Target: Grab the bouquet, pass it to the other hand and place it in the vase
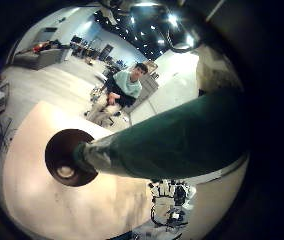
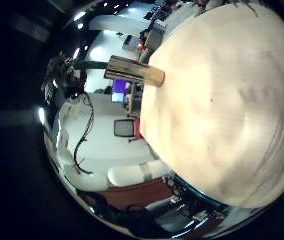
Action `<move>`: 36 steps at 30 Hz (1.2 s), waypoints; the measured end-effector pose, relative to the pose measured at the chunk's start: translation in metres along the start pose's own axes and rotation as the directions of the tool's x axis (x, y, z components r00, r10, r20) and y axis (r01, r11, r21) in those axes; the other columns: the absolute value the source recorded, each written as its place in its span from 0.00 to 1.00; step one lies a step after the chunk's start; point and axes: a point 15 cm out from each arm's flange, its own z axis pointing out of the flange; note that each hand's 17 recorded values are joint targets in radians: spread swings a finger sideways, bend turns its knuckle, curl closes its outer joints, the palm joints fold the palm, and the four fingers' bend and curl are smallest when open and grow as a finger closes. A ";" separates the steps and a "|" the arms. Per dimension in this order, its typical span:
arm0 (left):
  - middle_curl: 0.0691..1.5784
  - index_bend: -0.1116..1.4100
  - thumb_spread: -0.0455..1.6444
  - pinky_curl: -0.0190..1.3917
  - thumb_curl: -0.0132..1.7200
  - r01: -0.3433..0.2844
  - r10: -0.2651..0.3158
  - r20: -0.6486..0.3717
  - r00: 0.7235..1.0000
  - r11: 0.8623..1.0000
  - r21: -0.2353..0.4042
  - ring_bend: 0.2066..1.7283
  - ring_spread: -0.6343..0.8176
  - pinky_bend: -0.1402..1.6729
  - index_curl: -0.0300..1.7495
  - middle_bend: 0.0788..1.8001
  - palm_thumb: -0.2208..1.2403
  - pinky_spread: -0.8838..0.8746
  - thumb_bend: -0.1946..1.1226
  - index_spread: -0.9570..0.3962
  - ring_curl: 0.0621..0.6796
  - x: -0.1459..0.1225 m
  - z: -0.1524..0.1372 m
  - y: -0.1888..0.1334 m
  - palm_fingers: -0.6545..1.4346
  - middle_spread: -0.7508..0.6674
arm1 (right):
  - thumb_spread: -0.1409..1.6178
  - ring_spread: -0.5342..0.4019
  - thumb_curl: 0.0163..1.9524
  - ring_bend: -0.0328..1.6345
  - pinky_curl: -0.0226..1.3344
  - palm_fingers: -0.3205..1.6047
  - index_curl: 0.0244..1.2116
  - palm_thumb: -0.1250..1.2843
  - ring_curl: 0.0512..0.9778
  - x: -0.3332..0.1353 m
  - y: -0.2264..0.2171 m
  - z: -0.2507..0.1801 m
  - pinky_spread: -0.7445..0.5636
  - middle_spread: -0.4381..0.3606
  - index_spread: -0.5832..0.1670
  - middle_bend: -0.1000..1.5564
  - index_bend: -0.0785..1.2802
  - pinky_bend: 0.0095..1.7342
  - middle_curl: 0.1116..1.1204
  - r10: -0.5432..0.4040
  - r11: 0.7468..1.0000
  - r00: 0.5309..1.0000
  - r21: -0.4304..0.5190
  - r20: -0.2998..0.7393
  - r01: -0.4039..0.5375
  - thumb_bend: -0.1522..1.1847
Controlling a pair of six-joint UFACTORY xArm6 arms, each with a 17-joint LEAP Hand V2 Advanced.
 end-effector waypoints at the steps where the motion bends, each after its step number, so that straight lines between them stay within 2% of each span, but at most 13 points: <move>1: 0.64 0.22 0.13 0.48 0.54 0.004 -0.004 0.000 1.000 1.000 -0.001 0.78 0.15 0.65 0.94 0.56 0.91 0.14 0.12 0.33 0.83 -0.001 0.000 0.001 0.84 0.15 | 0.64 0.77 0.22 0.20 0.26 0.15 0.17 0.63 0.24 0.000 0.000 0.001 0.83 0.70 0.32 0.17 0.17 0.23 0.15 0.001 1.000 1.000 -0.003 0.001 -0.001 0.10; 2: 0.64 0.21 0.13 0.48 0.54 0.010 -0.010 0.001 1.000 1.000 -0.004 0.79 0.15 0.65 0.94 0.56 0.91 0.14 0.12 0.33 0.83 -0.003 0.001 0.002 0.83 0.15 | 0.64 0.77 0.22 0.20 0.26 0.15 0.17 0.63 0.24 0.000 0.000 0.001 0.83 0.70 0.33 0.17 0.17 0.23 0.15 0.001 1.000 1.000 -0.002 0.000 -0.001 0.10; 3: 0.63 0.18 0.18 0.47 0.52 0.014 -0.014 0.003 1.000 1.000 -0.007 0.76 0.15 0.66 0.94 0.55 0.83 0.13 0.08 0.34 0.81 -0.005 0.001 0.004 0.81 0.15 | 0.64 0.77 0.22 0.20 0.26 0.15 0.17 0.63 0.24 0.000 0.001 0.001 0.83 0.70 0.33 0.17 0.17 0.23 0.15 0.003 1.000 1.000 -0.003 0.002 -0.003 0.10; 5: 0.63 0.18 0.20 0.47 0.50 0.018 -0.018 0.012 1.000 1.000 -0.015 0.73 0.14 0.66 0.93 0.54 0.77 0.12 0.08 0.35 0.79 -0.008 0.001 0.007 0.77 0.15 | 0.64 0.77 0.22 0.20 0.26 0.15 0.17 0.63 0.24 0.000 0.001 0.001 0.83 0.70 0.34 0.17 0.17 0.23 0.15 0.004 1.000 1.000 -0.003 0.001 -0.004 0.10; 6: 0.63 0.16 0.22 0.47 0.49 0.019 -0.019 0.020 1.000 1.000 -0.021 0.71 0.13 0.65 0.92 0.54 0.74 0.12 0.08 0.35 0.79 -0.009 0.001 0.008 0.71 0.15 | 0.64 0.77 0.22 0.20 0.26 0.15 0.17 0.63 0.24 0.000 0.000 0.001 0.83 0.70 0.34 0.17 0.17 0.23 0.15 0.002 1.000 1.000 -0.003 0.001 -0.002 0.10; 7: 0.62 0.16 0.30 0.46 0.46 0.021 -0.020 0.031 0.999 1.000 -0.024 0.65 0.12 0.62 0.90 0.52 0.67 0.13 0.07 0.36 0.76 -0.012 0.000 0.008 0.58 0.16 | 0.64 0.77 0.22 0.20 0.26 0.15 0.17 0.63 0.24 0.000 0.001 0.001 0.83 0.70 0.34 0.17 0.17 0.23 0.15 0.002 1.000 1.000 -0.003 0.001 -0.002 0.10; 8: 0.54 0.14 0.44 0.42 0.39 0.024 -0.023 0.043 0.999 0.999 -0.023 0.48 0.39 0.41 0.81 0.29 0.53 0.44 0.08 0.43 0.65 -0.016 -0.001 0.008 0.17 0.36 | 0.64 0.77 0.22 0.20 0.26 0.15 0.18 0.63 0.24 0.000 0.000 0.000 0.83 0.70 0.34 0.16 0.17 0.23 0.15 0.001 1.000 1.000 0.000 0.001 -0.001 0.10; 10: 0.42 0.09 0.49 0.31 0.33 0.028 -0.027 0.059 0.998 1.000 -0.009 0.40 0.59 0.35 0.69 0.16 0.48 0.63 0.10 0.56 0.43 -0.021 -0.003 0.005 0.19 0.60 | 0.64 0.77 0.22 0.20 0.26 0.15 0.18 0.63 0.24 0.001 0.001 0.001 0.83 0.70 0.35 0.16 0.18 0.23 0.15 0.003 1.000 1.000 -0.003 0.002 -0.003 0.10; 11: 0.38 0.07 0.50 0.30 0.31 0.030 -0.030 0.068 0.997 1.000 0.003 0.37 0.65 0.35 0.63 0.12 0.45 0.69 0.10 0.62 0.39 -0.025 -0.005 0.003 0.18 0.69 | 0.64 0.77 0.22 0.20 0.26 0.15 0.18 0.63 0.24 0.000 0.001 0.001 0.83 0.70 0.35 0.17 0.17 0.23 0.15 0.003 1.000 1.000 -0.003 0.002 -0.003 0.10; 15: 0.27 0.09 0.51 0.26 0.25 0.035 -0.040 0.109 0.993 0.998 0.050 0.29 0.80 0.31 0.41 0.05 0.39 0.82 0.11 0.82 0.29 -0.037 -0.017 -0.003 0.19 0.90 | 0.64 0.77 0.22 0.20 0.25 0.15 0.19 0.63 0.24 0.001 0.001 0.002 0.83 0.70 0.35 0.17 0.17 0.23 0.15 0.005 1.000 1.000 -0.005 0.002 -0.005 0.10; 21: 0.18 0.13 0.48 0.23 0.22 0.060 -0.069 0.175 0.982 0.997 0.055 0.22 0.87 0.27 0.22 0.04 0.35 0.88 0.11 0.86 0.23 -0.059 -0.039 0.000 0.21 0.96 | 0.64 0.77 0.22 0.21 0.25 0.15 0.19 0.64 0.24 -0.001 0.000 0.002 0.83 0.70 0.35 0.17 0.17 0.24 0.15 0.000 1.000 1.000 -0.006 0.001 0.000 0.10; 26: 0.13 0.14 0.47 0.22 0.21 0.074 -0.085 0.212 0.974 0.996 0.059 0.19 0.89 0.26 0.16 0.04 0.34 0.89 0.11 0.84 0.21 -0.073 -0.056 0.005 0.22 0.97 | 0.64 0.77 0.22 0.21 0.25 0.16 0.20 0.64 0.24 -0.001 0.000 0.002 0.83 0.71 0.36 0.17 0.18 0.23 0.15 -0.001 1.000 1.000 -0.007 0.001 0.001 0.10; 36: 0.08 0.15 0.47 0.22 0.20 0.081 -0.094 0.208 0.974 0.994 0.073 0.16 0.91 0.24 0.10 0.05 0.33 0.88 0.12 0.83 0.21 -0.053 -0.082 0.030 0.24 0.96 | 0.64 0.77 0.22 0.21 0.25 0.16 0.21 0.64 0.23 -0.004 0.002 0.007 0.84 0.70 0.36 0.17 0.18 0.23 0.15 -0.007 1.000 1.000 -0.024 0.010 0.007 0.10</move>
